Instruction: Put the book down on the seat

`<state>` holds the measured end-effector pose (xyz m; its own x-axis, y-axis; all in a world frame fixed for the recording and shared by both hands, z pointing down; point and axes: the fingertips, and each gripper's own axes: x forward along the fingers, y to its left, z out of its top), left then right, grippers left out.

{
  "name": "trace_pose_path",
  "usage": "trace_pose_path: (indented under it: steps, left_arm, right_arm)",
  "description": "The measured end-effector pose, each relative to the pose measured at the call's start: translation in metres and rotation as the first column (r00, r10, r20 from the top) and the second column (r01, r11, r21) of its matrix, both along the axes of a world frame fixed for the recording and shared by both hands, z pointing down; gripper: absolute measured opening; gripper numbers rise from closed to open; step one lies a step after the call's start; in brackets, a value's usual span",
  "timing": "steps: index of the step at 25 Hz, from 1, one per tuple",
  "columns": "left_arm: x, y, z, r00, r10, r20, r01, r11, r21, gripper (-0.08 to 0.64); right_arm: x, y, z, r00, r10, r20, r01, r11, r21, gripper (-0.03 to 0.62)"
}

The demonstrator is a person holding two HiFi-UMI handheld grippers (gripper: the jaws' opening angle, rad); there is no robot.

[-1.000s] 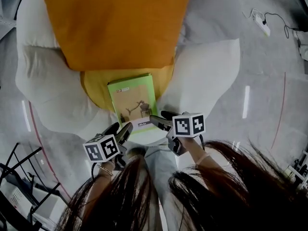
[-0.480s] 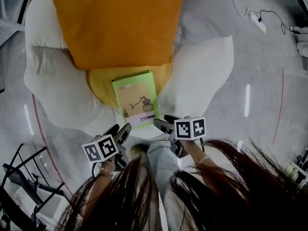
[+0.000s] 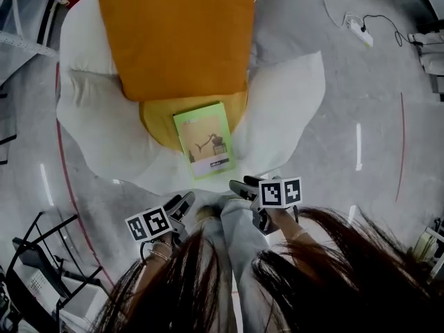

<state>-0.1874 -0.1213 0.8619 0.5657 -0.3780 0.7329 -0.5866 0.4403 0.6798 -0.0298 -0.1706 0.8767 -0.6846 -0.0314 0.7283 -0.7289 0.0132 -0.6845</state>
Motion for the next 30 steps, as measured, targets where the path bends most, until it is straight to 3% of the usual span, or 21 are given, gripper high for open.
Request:
trace_pose_path:
  steps: [7,15,22,30]
  left_arm:
    - [-0.010,0.050,-0.029,1.000,0.016,-0.005,-0.016,0.999,-0.046,0.244]
    - [-0.028,0.071,-0.068,0.999,0.000,0.033,0.001,1.000,-0.029,0.233]
    - [-0.025,0.076,-0.102,1.000,-0.004,-0.008,0.004,1.000,-0.009,0.233]
    - [-0.016,0.083,-0.144,0.993,-0.115,-0.016,0.116,0.992,0.050,0.215]
  right_arm:
    - [0.006,0.034,-0.033,0.997,0.074,-0.005,-0.074,0.997,-0.009,0.225]
    - [0.005,0.055,-0.082,0.996,0.042,-0.082,-0.035,0.996,0.081,0.107]
    - [-0.003,0.053,-0.124,0.997,0.004,-0.082,0.006,0.993,0.119,0.095]
    - [0.006,0.064,-0.159,0.990,-0.115,-0.077,0.128,0.973,0.191,0.095]
